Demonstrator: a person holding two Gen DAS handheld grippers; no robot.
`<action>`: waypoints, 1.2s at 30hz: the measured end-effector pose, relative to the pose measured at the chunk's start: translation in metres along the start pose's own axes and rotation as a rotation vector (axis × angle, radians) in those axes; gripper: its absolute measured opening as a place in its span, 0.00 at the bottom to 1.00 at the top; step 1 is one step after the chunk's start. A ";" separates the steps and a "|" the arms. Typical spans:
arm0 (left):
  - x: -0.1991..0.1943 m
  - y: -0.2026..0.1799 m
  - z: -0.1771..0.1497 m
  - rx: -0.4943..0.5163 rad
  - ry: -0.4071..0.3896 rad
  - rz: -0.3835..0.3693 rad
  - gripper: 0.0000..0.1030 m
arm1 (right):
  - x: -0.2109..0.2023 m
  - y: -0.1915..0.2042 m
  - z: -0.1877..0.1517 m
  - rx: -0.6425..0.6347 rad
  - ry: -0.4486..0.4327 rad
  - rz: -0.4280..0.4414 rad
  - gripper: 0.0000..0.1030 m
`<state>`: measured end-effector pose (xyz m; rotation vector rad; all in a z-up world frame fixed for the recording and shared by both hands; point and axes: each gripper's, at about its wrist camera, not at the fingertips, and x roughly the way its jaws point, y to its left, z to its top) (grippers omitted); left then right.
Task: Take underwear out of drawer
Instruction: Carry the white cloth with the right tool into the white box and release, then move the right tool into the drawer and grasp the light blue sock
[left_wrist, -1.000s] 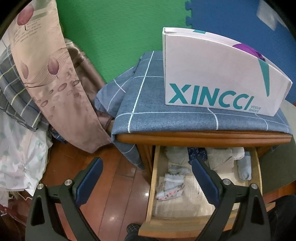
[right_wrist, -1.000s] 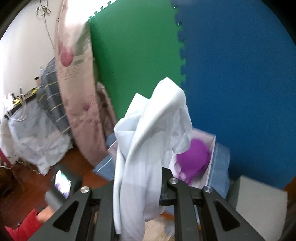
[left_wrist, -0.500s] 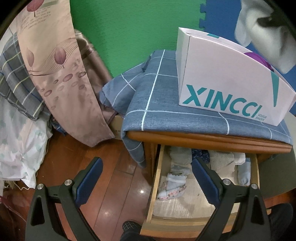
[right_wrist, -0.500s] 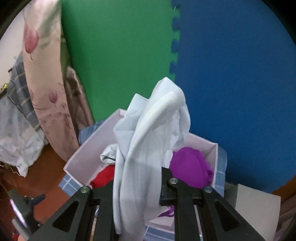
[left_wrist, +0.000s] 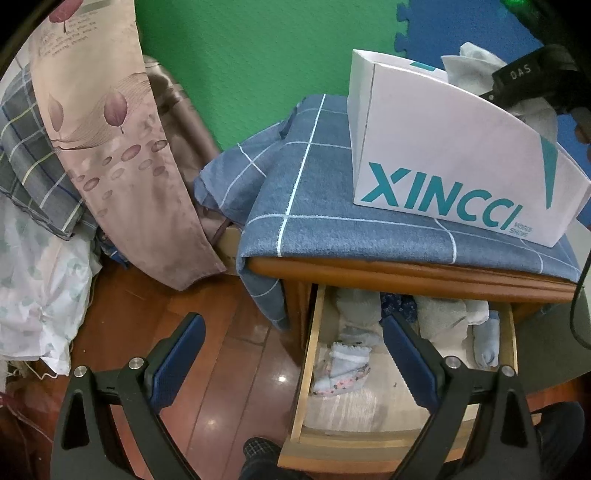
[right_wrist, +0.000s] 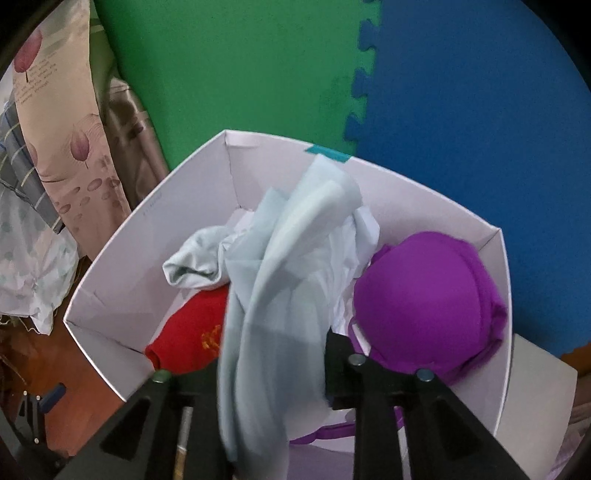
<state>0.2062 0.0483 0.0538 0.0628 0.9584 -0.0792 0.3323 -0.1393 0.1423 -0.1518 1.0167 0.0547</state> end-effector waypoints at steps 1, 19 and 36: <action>0.001 0.000 -0.001 0.002 0.000 -0.001 0.93 | 0.000 0.000 -0.001 -0.004 -0.003 -0.003 0.40; 0.009 0.004 -0.002 -0.003 0.031 0.013 0.93 | -0.112 -0.017 -0.058 -0.076 -0.138 0.060 0.50; 0.013 -0.006 -0.007 0.059 0.052 0.013 0.93 | -0.018 -0.015 -0.263 -0.264 0.260 0.047 0.50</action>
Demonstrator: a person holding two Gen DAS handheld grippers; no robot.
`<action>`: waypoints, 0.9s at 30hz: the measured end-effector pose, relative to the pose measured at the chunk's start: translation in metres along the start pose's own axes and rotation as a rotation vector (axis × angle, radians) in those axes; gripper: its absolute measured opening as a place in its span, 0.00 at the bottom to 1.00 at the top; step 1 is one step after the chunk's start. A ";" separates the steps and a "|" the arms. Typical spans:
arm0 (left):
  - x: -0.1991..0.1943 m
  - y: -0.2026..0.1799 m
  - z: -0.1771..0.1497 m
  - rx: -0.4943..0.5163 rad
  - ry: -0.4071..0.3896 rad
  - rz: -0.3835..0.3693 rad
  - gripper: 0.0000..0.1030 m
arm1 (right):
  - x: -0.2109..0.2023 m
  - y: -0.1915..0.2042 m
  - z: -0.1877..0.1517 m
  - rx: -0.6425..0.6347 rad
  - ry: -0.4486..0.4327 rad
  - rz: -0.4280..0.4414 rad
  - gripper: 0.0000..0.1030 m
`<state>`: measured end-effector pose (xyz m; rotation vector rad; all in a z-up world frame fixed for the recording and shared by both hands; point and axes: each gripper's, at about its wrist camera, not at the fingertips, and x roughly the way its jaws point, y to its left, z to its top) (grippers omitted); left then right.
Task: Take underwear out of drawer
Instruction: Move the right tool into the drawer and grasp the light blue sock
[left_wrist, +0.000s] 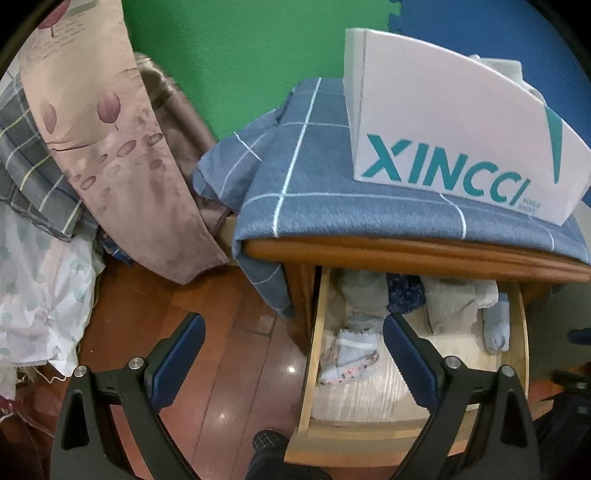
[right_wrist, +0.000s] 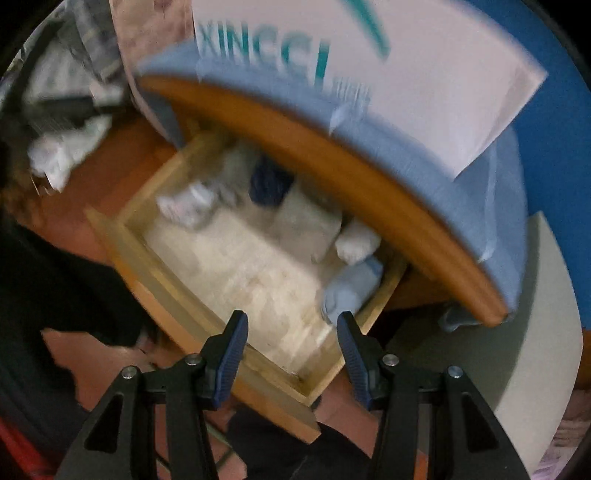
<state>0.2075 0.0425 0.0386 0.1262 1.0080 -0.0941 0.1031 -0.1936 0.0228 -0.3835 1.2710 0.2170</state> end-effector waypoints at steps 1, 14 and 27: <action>0.001 -0.001 -0.001 0.006 0.006 -0.004 0.93 | 0.016 -0.002 -0.001 -0.004 0.021 -0.003 0.50; 0.018 -0.009 -0.015 0.067 0.068 -0.028 0.93 | 0.142 -0.003 0.007 -0.166 0.180 -0.221 0.50; 0.029 -0.019 -0.022 0.111 0.120 -0.083 0.93 | 0.189 -0.012 0.013 -0.181 0.182 -0.357 0.56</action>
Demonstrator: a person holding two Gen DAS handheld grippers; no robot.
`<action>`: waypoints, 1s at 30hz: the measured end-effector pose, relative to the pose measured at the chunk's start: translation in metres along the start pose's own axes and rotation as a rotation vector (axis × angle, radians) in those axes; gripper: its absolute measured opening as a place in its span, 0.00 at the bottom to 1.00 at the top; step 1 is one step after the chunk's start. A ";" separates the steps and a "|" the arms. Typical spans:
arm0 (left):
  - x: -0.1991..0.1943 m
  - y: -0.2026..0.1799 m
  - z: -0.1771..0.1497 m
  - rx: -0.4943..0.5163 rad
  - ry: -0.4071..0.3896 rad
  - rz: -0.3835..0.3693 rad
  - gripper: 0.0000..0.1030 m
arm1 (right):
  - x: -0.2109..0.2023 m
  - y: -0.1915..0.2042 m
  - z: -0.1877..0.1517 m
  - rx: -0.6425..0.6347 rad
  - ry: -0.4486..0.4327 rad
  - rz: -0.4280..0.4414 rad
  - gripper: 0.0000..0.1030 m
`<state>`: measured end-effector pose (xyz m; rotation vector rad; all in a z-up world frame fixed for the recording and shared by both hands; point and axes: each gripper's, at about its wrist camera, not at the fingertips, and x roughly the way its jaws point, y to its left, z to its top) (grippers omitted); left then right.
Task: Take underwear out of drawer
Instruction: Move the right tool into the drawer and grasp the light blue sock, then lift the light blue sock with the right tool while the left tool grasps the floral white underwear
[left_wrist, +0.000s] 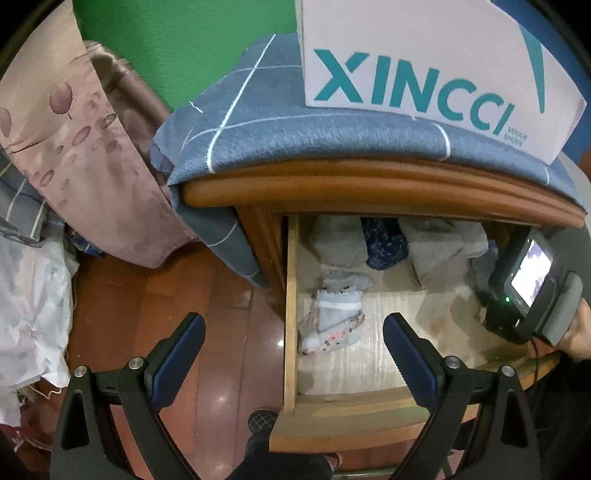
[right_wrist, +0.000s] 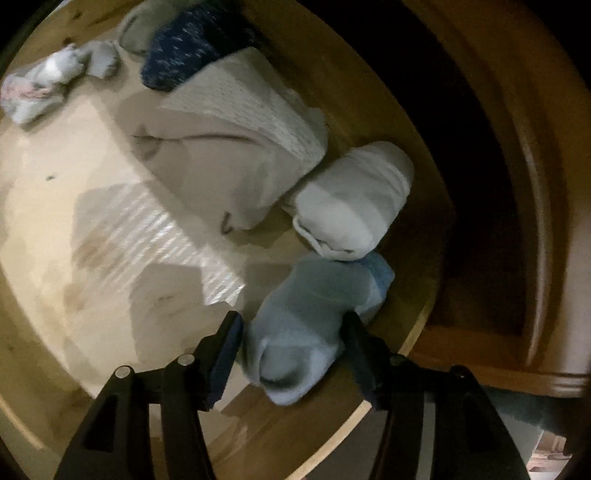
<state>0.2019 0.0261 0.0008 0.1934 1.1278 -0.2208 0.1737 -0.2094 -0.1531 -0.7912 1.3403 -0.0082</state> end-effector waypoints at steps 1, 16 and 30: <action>0.001 -0.001 0.000 0.005 0.000 -0.002 0.93 | 0.002 -0.002 0.000 0.007 -0.004 0.005 0.56; 0.017 -0.024 -0.006 0.096 0.047 -0.027 0.93 | -0.003 -0.021 -0.011 0.094 -0.026 0.120 0.41; 0.038 -0.037 -0.004 0.111 0.108 -0.078 0.93 | -0.051 -0.047 -0.036 0.140 -0.095 0.379 0.38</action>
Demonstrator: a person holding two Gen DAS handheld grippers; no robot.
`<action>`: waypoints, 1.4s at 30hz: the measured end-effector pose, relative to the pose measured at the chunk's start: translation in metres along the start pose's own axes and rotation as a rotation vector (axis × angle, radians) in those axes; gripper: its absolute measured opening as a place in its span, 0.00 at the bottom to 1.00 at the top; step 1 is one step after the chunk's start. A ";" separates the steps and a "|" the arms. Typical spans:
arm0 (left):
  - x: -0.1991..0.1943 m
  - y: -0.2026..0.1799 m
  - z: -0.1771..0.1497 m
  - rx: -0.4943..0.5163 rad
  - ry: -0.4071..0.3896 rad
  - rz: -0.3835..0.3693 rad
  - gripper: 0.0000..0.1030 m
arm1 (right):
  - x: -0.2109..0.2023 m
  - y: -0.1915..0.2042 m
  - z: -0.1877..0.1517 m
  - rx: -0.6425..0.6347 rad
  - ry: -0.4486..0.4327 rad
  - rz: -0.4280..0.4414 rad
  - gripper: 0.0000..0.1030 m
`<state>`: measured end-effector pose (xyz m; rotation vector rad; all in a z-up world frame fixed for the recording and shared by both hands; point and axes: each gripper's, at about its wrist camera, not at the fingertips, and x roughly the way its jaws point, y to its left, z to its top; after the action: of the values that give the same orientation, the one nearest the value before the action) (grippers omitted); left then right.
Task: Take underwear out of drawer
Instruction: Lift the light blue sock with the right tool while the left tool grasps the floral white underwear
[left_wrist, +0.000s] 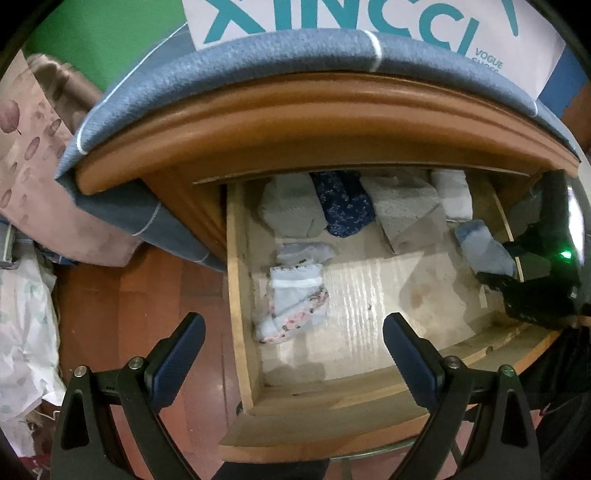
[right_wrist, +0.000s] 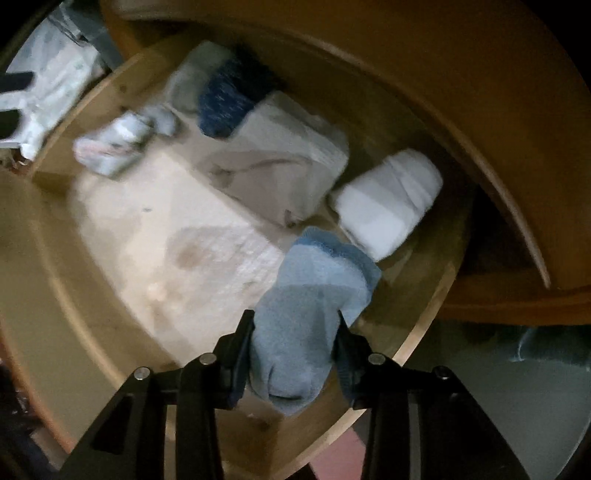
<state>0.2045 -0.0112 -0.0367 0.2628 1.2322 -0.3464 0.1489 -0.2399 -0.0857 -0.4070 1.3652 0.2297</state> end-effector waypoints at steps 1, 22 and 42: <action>0.001 0.000 0.000 -0.002 0.004 0.002 0.93 | -0.004 0.001 0.000 -0.001 -0.007 0.005 0.38; 0.060 -0.031 0.009 0.036 0.156 -0.015 0.93 | -0.117 -0.018 -0.057 0.377 -0.550 0.322 0.38; 0.100 -0.036 0.016 0.101 0.254 0.027 0.87 | -0.123 -0.016 -0.054 0.368 -0.606 0.327 0.39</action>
<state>0.2334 -0.0624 -0.1273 0.4197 1.4611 -0.3601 0.0820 -0.2671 0.0284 0.1926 0.8386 0.3308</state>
